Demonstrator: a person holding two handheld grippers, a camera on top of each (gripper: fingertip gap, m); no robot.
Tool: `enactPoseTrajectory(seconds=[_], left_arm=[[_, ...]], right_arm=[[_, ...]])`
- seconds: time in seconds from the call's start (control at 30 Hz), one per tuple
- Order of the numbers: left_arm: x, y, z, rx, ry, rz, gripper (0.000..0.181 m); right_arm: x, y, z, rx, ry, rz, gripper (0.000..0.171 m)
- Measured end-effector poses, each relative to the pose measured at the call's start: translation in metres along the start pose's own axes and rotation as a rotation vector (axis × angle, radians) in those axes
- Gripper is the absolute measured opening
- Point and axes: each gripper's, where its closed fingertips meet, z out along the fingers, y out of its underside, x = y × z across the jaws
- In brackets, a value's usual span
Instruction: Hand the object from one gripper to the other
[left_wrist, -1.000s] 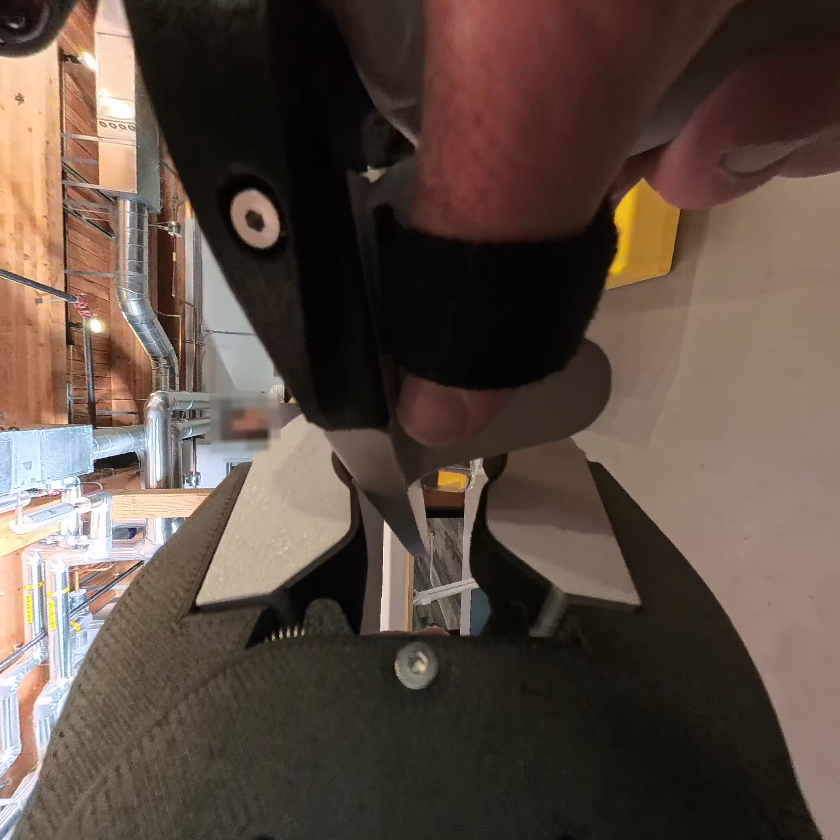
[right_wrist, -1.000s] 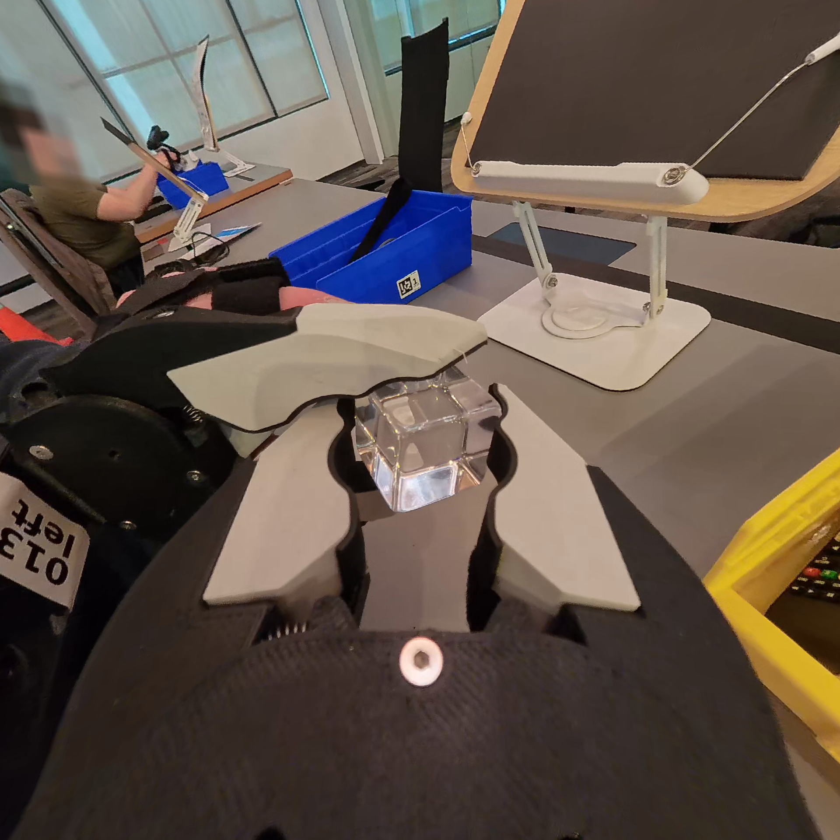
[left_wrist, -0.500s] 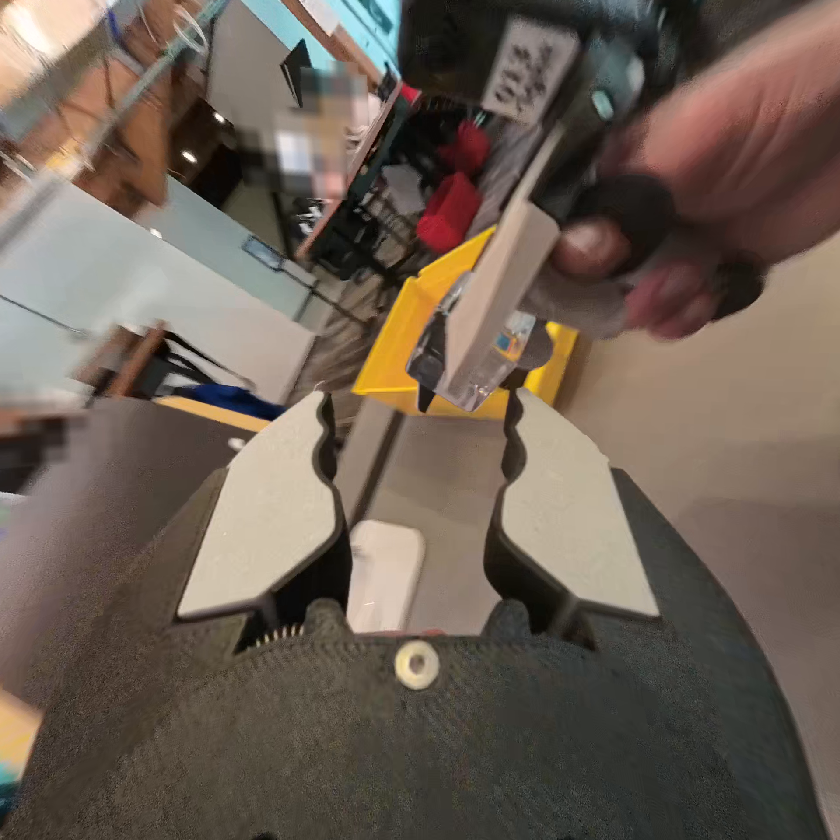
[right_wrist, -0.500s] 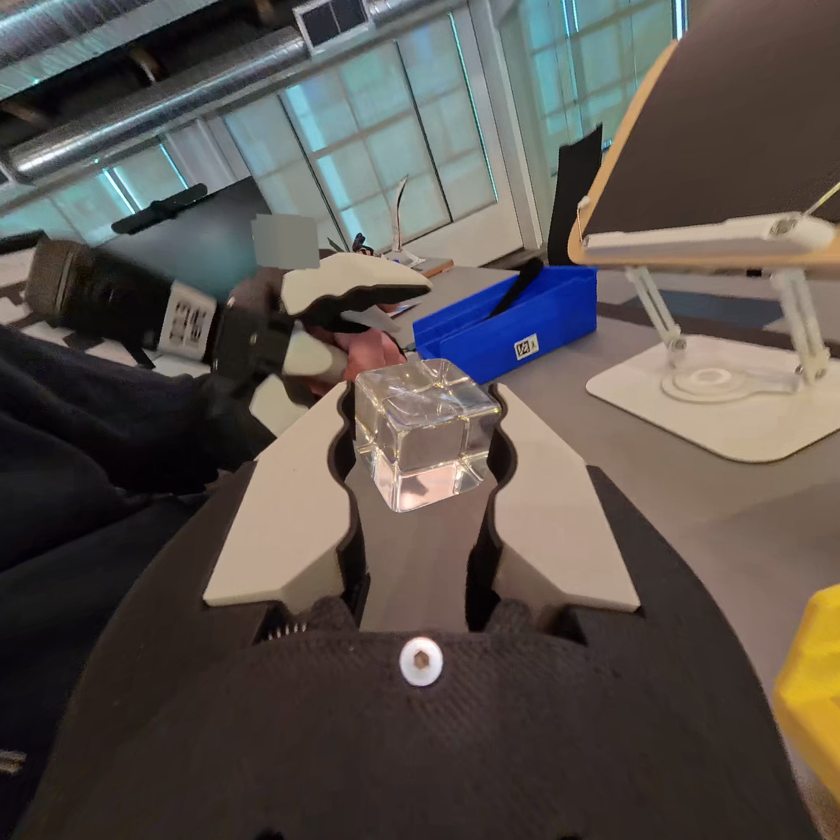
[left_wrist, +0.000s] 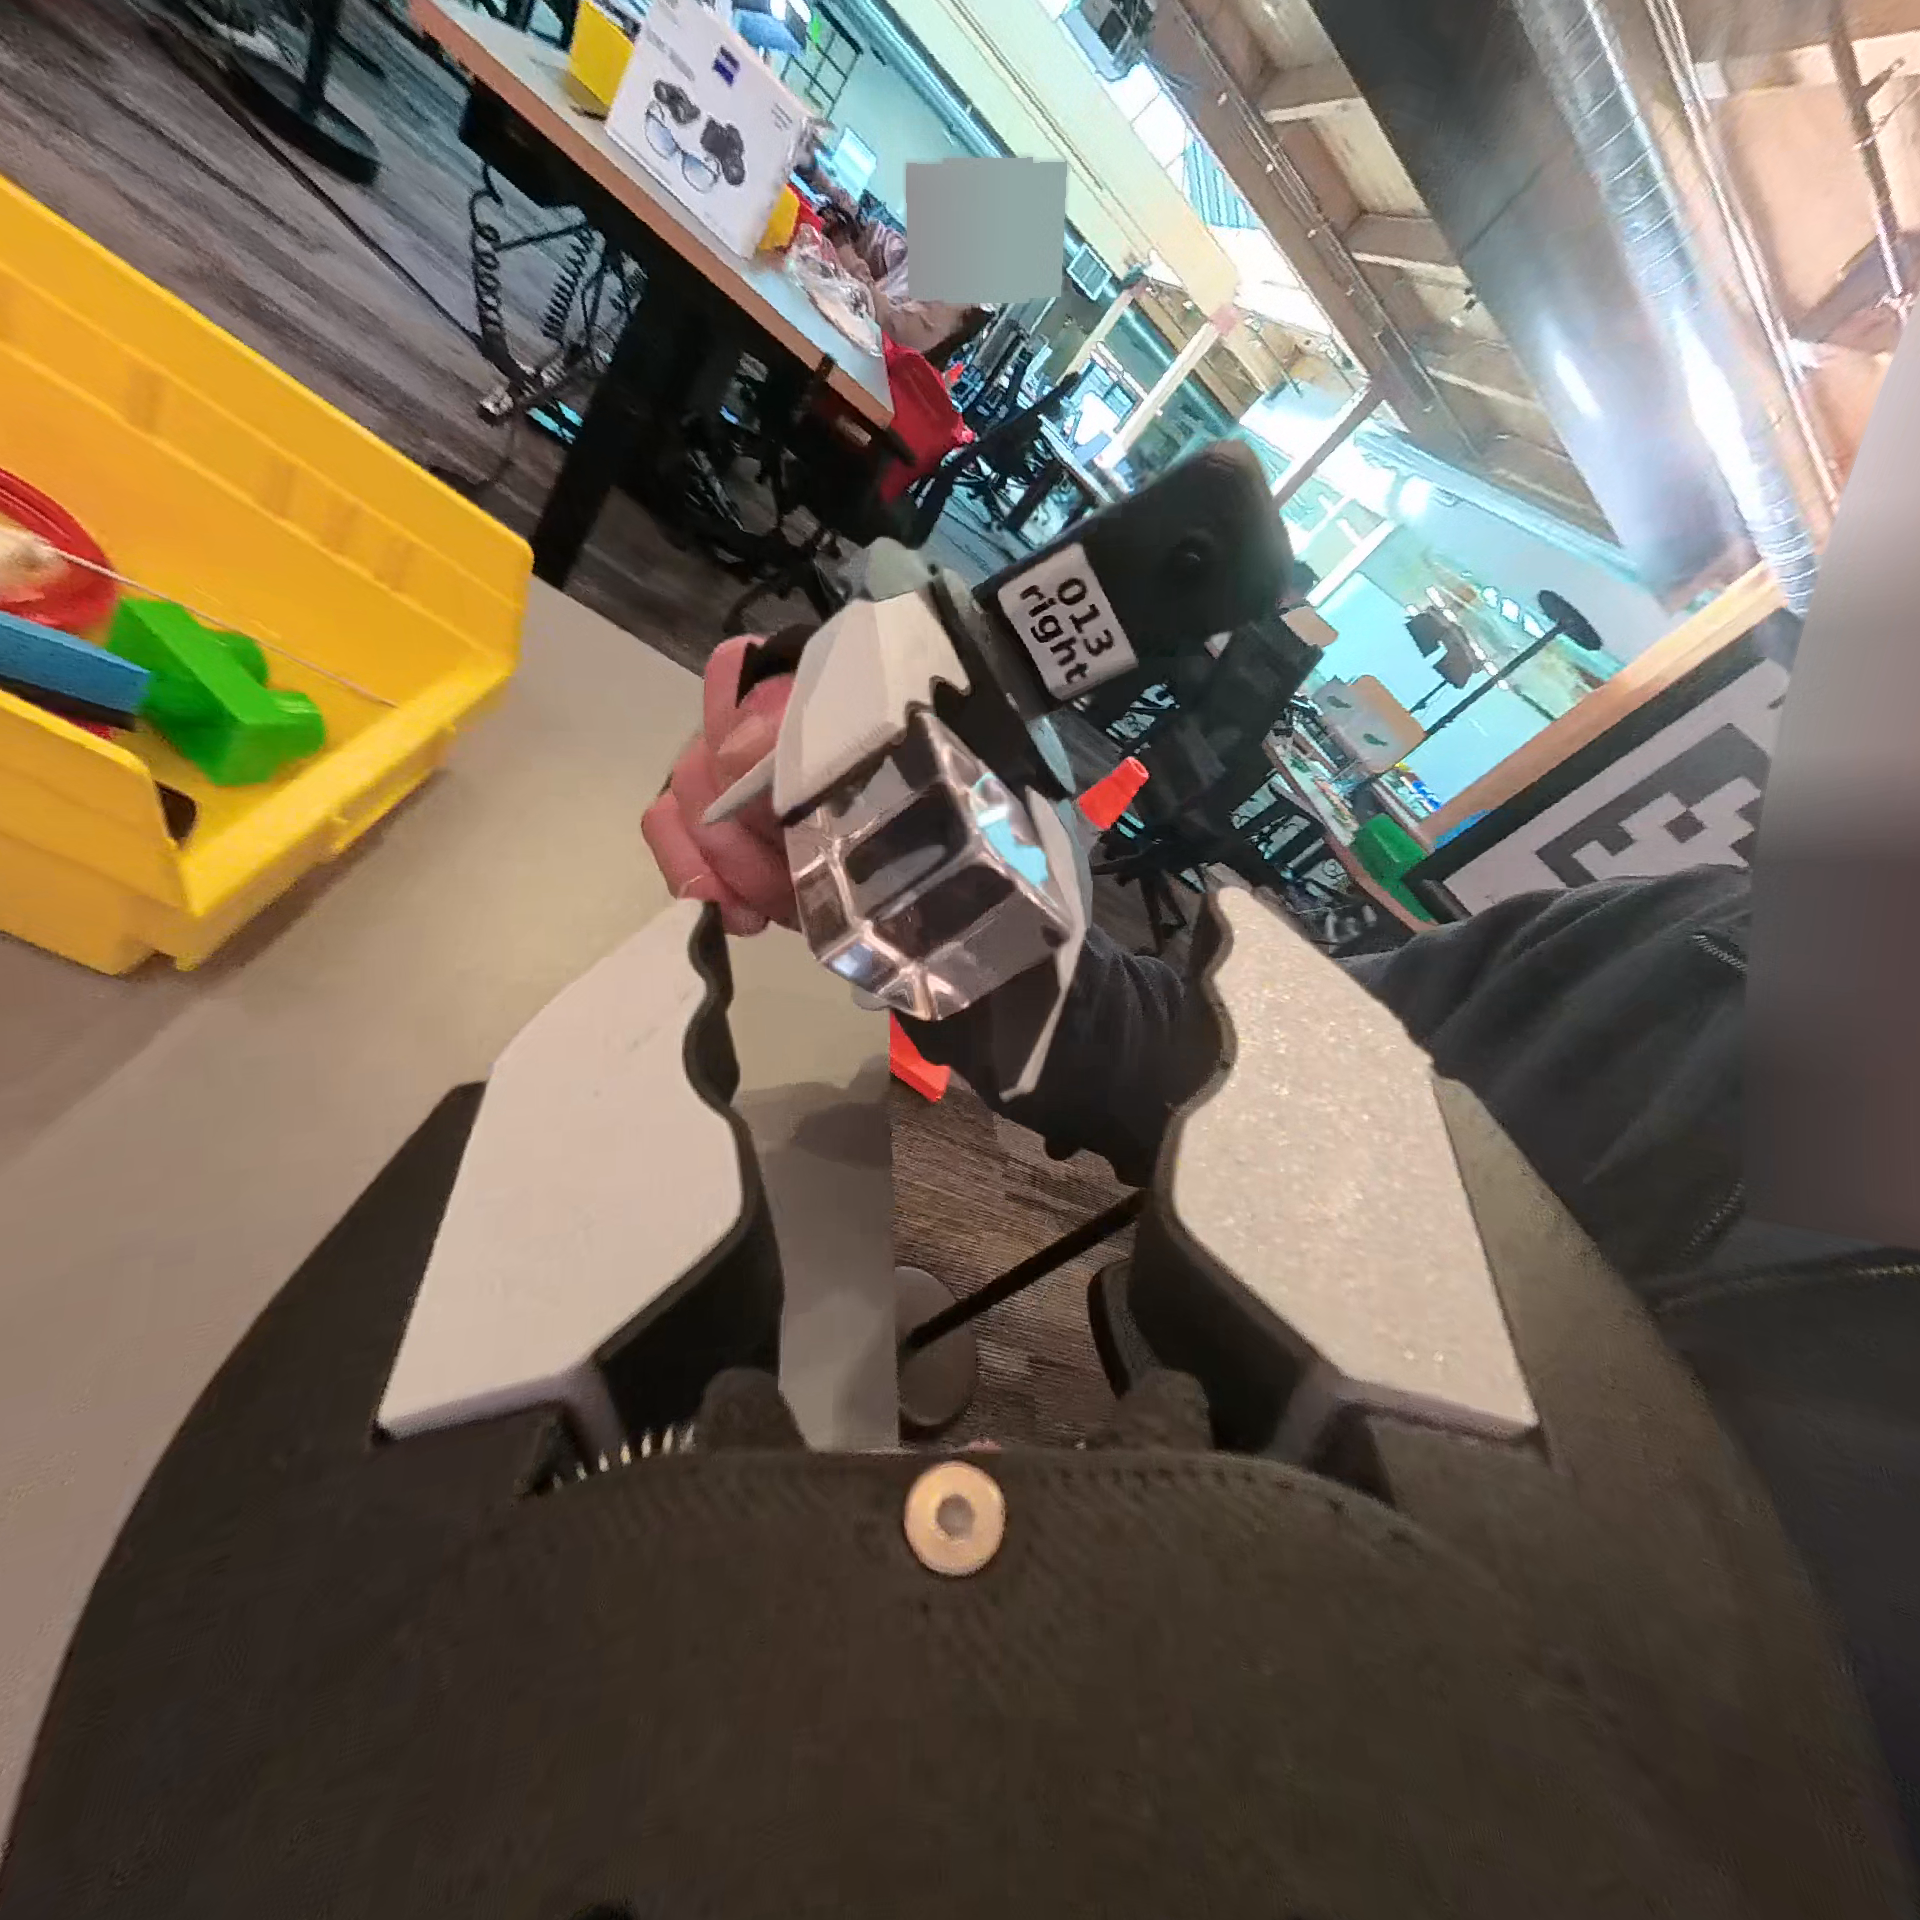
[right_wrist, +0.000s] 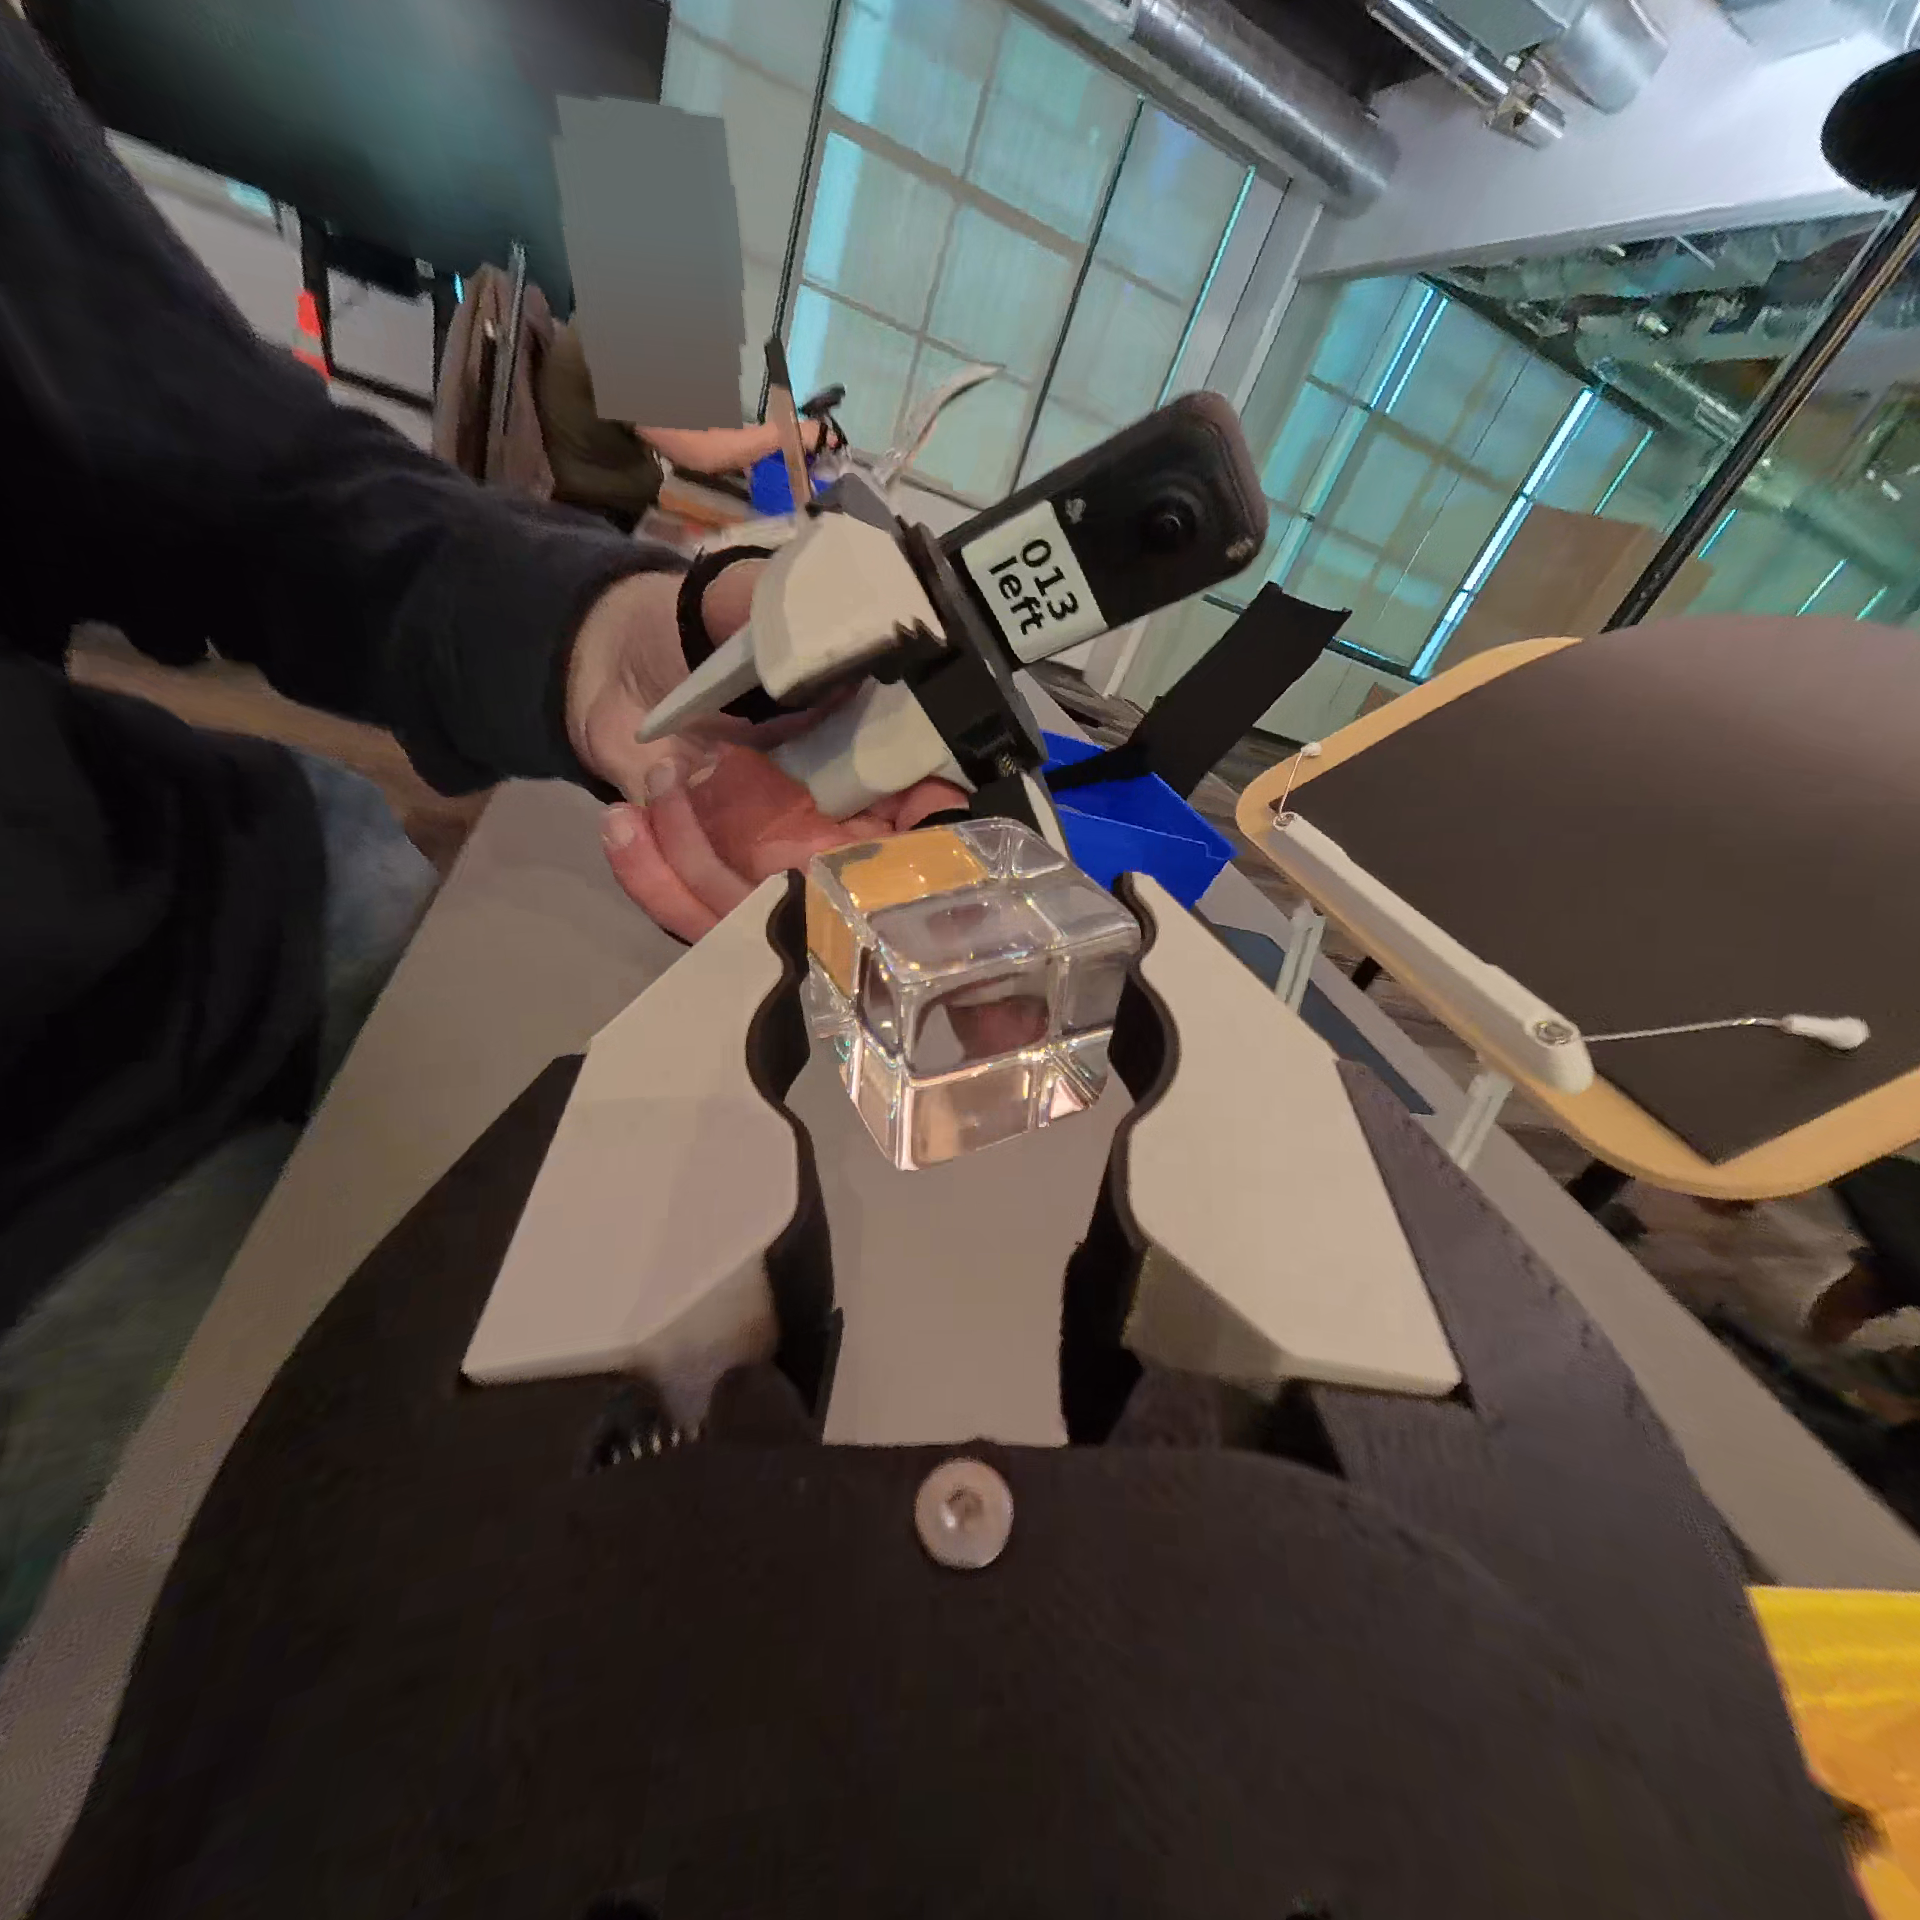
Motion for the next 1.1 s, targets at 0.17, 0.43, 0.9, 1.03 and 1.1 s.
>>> enactPoseTrajectory(seconds=[0.17,0.43,0.9,1.03,1.1], left_arm=[[-0.002,0.009,0.013,0.011,0.071,-0.077,0.055],[-0.013,0.002,0.005,-0.008,-0.146,0.204,0.047],[-0.025,-0.022,-0.021,-0.233,-0.833,1.411,0.047],[-0.034,-0.02,-0.021,-0.328,-0.912,1.5,0.047],[-0.039,-0.021,-0.022,-0.379,-0.971,1.537,0.047]], right_arm=[[-0.011,0.005,0.004,-0.075,-0.018,-0.134,0.055],[-0.001,0.004,-0.005,-0.114,0.044,-0.034,0.064],[0.021,-0.004,-0.016,-0.014,0.094,0.528,0.057],[0.023,0.01,-0.011,-0.231,0.221,0.396,0.06],[0.025,0.015,-0.009,-0.293,0.264,0.388,0.061]])
